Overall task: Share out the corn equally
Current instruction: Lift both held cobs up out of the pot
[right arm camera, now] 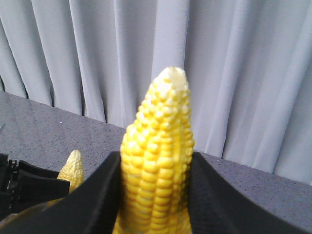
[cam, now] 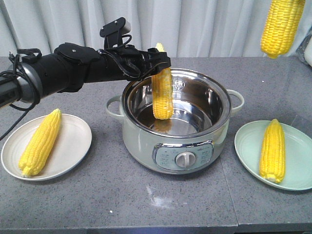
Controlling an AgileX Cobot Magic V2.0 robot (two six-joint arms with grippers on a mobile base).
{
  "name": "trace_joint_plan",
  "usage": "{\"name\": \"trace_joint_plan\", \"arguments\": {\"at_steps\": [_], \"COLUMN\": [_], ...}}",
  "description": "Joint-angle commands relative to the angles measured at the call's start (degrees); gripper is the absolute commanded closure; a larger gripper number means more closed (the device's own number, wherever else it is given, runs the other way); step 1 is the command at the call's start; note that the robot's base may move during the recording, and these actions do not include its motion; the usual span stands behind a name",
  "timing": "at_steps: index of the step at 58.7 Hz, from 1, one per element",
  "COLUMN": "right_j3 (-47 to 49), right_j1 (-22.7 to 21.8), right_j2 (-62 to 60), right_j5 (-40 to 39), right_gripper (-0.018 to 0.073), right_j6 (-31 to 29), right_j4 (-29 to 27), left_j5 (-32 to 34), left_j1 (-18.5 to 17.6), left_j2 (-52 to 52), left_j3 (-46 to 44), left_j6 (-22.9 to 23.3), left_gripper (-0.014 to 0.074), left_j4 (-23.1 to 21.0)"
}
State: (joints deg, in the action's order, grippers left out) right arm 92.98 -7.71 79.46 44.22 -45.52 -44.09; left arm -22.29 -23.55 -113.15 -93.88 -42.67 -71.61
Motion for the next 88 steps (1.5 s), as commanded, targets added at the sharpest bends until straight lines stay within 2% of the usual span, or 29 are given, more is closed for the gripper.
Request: {"name": "trace_joint_plan", "arguments": {"at_steps": [1, 16, 32, 61, 69, 78, 88], "right_j3": [1.88, 1.88, 1.88, 1.88, 1.88, 1.88, 1.88], "right_j1": [-0.37, -0.37, -0.37, -0.37, -0.37, -0.37, -0.37], "right_j2": [-1.82, -1.82, -1.82, -1.82, -1.82, -1.82, -1.82], "right_j5": [-3.56, -3.56, -3.25, -1.45, 1.27, 7.25, 15.81], "right_gripper": [0.0564, 0.0564, 0.0564, 0.0564, 0.0564, 0.0564, 0.0564], "right_j6": [-0.19, -0.19, 0.06, 0.32, 0.48, 0.48, 0.48], "right_j4": [-1.76, -1.76, -1.77, -1.89, -2.11, -2.81, -3.23], "left_j5": [1.16, 1.45, 0.1, -1.15, -2.16, -7.26, -14.23], "left_j1": [-0.16, -0.16, -0.16, -0.05, -0.05, -0.05, -0.05], "left_j2": [3.27, 3.21, 3.21, 10.58, 14.98, 20.87, 26.87], "left_j3": [-1.89, -1.89, -1.89, -1.89, -1.89, -1.89, -1.89], "left_j6": [-0.36, -0.91, -0.91, -0.95, -0.95, -0.76, -0.76], "left_gripper": [0.0192, 0.0292, 0.0606, 0.0604, 0.0604, 0.0604, 0.0604], "left_j4": [-1.88, -1.67, -1.84, -1.77, 0.16, 3.21, 3.31]}}
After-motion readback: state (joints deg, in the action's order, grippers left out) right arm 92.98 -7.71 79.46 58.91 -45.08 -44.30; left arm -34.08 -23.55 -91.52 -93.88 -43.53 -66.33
